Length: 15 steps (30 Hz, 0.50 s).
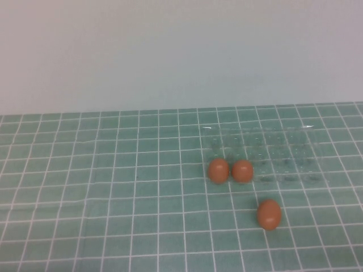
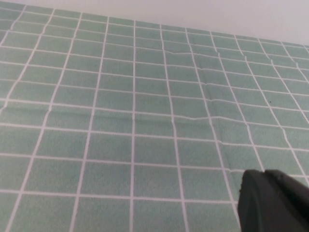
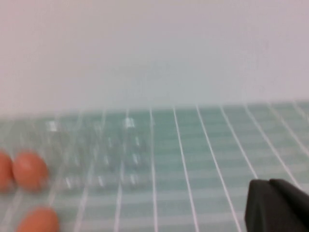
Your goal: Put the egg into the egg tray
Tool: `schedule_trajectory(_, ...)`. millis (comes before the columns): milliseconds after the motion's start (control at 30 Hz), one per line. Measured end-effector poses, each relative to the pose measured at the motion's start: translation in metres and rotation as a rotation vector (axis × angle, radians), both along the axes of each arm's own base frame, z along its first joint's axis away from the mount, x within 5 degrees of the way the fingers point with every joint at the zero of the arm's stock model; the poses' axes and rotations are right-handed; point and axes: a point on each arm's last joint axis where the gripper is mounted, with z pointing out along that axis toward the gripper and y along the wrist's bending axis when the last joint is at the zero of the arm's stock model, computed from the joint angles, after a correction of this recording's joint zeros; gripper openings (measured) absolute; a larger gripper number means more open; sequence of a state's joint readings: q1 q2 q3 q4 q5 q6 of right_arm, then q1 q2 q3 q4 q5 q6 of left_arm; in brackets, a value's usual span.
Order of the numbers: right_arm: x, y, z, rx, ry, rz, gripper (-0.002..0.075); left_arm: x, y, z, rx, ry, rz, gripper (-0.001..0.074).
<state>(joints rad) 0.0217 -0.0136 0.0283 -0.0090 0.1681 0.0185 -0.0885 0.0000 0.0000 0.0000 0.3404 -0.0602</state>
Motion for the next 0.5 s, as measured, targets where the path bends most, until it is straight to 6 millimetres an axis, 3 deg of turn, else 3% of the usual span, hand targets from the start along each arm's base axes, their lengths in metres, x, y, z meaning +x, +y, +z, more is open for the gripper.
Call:
schedule_trajectory(300, -0.002, 0.000, 0.038, 0.097, -0.275, -0.003, -0.0001, 0.000, 0.000, 0.000, 0.000, 0.000, 0.000, 0.0000)
schedule_trajectory(500, -0.019, -0.001, 0.108, 0.029, -0.456, -0.001, -0.0001, 0.000, 0.000, 0.000, 0.000, 0.000, 0.000, -0.0001)
